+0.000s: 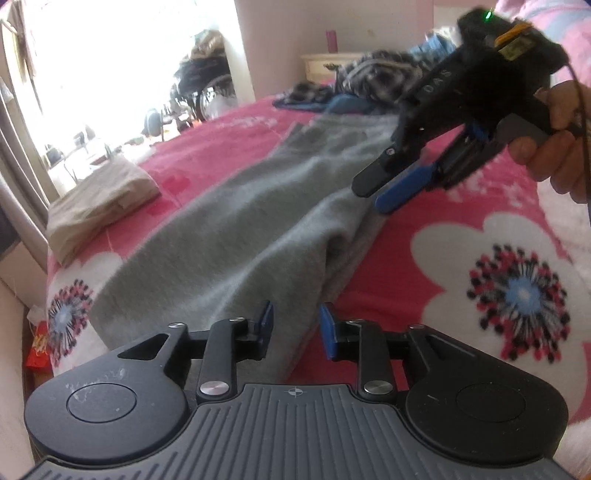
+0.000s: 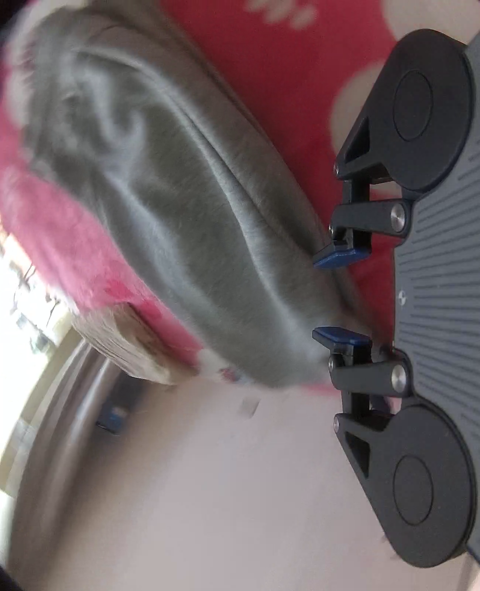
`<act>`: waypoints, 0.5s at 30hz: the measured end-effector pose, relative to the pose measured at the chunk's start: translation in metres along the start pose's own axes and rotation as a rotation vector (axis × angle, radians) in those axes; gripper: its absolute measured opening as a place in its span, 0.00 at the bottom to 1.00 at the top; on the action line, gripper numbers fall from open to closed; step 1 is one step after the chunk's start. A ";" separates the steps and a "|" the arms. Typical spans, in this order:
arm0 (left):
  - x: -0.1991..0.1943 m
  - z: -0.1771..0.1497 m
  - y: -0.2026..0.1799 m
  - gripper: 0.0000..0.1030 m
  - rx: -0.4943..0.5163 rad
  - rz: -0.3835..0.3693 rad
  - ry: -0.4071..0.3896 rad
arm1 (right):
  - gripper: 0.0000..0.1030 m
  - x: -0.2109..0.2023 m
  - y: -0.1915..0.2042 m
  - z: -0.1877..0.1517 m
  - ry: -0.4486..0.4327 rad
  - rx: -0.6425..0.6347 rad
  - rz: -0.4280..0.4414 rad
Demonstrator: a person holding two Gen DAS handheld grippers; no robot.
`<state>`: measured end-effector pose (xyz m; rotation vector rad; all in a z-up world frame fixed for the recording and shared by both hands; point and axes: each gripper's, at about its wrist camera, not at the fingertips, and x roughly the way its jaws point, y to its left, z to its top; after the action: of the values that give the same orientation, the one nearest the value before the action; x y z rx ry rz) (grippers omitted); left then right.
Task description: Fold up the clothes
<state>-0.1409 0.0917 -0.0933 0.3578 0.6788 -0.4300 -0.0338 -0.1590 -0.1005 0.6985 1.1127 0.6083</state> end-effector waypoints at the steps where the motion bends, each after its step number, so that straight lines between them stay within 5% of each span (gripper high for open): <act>1: 0.000 0.003 0.000 0.34 0.004 0.005 -0.010 | 0.38 0.001 -0.002 0.003 0.012 0.046 0.026; 4: 0.013 0.009 -0.007 0.43 0.069 0.025 -0.011 | 0.38 0.014 -0.009 0.012 0.101 0.190 0.071; 8: 0.029 0.012 -0.016 0.42 0.111 0.072 -0.024 | 0.38 0.028 -0.016 0.009 0.165 0.325 0.102; 13: 0.032 0.010 -0.020 0.14 0.112 0.059 -0.030 | 0.38 0.038 -0.023 0.006 0.195 0.407 0.094; 15: 0.030 0.006 -0.023 0.10 0.125 0.035 -0.023 | 0.38 0.042 -0.025 0.005 0.208 0.440 0.090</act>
<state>-0.1279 0.0614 -0.1132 0.4812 0.6242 -0.4438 -0.0131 -0.1450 -0.1429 1.0864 1.4346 0.5236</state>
